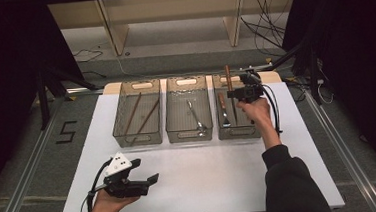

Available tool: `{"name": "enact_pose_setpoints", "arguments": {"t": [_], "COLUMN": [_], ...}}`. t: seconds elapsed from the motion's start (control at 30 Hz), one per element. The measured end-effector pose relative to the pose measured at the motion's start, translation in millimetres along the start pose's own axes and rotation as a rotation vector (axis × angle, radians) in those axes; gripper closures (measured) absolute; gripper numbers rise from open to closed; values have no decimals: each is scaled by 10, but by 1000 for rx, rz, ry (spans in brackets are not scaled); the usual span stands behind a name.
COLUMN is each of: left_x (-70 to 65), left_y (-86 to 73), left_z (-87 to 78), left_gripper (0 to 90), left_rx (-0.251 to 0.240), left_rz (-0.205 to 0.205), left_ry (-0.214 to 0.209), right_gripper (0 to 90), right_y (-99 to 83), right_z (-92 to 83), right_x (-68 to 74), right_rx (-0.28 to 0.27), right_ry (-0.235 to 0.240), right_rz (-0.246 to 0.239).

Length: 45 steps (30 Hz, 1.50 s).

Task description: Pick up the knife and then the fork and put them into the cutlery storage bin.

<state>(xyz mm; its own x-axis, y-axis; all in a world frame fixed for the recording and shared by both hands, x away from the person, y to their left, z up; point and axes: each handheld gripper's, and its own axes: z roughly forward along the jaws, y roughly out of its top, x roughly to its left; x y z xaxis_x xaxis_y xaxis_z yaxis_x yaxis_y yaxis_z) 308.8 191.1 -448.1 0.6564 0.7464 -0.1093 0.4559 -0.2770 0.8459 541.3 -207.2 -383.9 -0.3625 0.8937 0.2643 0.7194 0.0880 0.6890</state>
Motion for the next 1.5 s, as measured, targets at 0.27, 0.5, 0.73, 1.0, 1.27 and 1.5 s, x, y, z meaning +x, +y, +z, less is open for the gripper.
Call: {"name": "enact_pose_setpoints", "arguments": {"t": [0.27,0.5,0.73,1.0,1.27,1.5], "left_x": [-9,-18,-19,-7,8,22], "left_y": [4,0,-1,-11,-16,-27], "left_z": [7,19,21,22,18,24], "left_gripper": [172,173,172,172,172,171], "left_rx": [5,9,8,0,-11,-18], "left_rz": [6,4,3,-5,-15,-26], "left_ry": [-1,-2,-1,-3,-4,-4], "right_gripper": [800,754,649,498,421,394], "right_y": [-70,-106,-92,-123,-288,-470], "right_z": [82,98,2,-193,-393,-509], "right_x": [-54,-49,-2,146,322,401], "right_rx": [39,59,33,-27,-87,-139], "right_ry": [-16,-28,-9,67,133,178], "right_rz": [31,23,0,-70,-144,-189]}}
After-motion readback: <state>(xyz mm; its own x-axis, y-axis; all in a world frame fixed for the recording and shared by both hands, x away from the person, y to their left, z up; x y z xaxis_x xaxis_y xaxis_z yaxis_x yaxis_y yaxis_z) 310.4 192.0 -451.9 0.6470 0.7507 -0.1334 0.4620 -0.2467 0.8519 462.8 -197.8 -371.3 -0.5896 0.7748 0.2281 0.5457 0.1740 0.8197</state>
